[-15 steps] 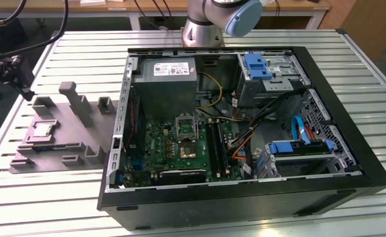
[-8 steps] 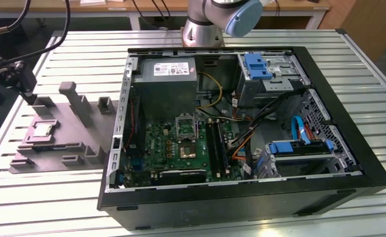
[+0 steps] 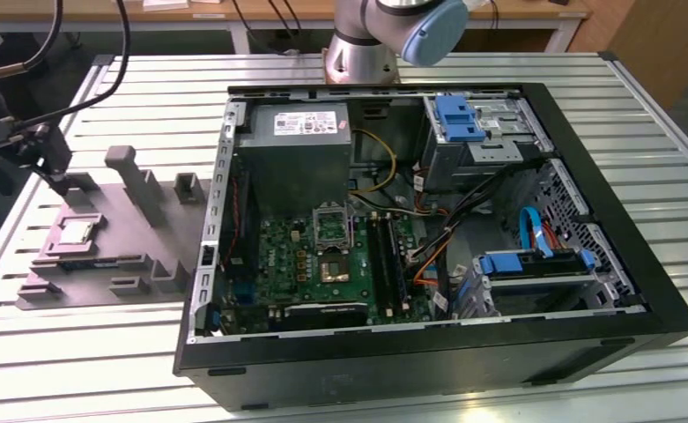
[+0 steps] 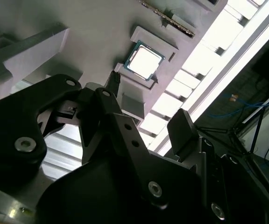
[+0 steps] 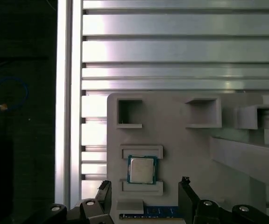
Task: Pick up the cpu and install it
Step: 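Pick up the cpu and move it towards the insertion slot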
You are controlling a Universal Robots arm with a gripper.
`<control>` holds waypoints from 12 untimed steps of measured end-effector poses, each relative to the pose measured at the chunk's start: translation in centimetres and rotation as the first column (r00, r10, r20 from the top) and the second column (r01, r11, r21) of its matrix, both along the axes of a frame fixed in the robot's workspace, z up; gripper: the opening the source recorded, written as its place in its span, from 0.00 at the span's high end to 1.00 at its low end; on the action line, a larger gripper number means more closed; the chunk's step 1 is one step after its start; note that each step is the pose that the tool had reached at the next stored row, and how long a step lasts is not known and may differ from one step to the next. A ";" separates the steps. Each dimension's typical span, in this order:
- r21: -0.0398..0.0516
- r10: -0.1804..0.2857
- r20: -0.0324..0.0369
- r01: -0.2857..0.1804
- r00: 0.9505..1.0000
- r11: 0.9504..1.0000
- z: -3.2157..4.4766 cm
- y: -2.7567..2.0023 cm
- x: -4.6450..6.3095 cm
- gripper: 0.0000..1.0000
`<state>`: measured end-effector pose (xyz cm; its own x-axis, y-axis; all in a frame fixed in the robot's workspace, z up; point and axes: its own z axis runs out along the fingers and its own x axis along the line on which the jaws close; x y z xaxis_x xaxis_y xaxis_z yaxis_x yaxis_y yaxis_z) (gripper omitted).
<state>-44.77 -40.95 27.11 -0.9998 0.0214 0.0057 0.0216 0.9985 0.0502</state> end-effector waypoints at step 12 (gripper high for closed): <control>0.000 0.001 0.000 -0.001 1.000 1.000 -2.08 -0.14 0.0 0.41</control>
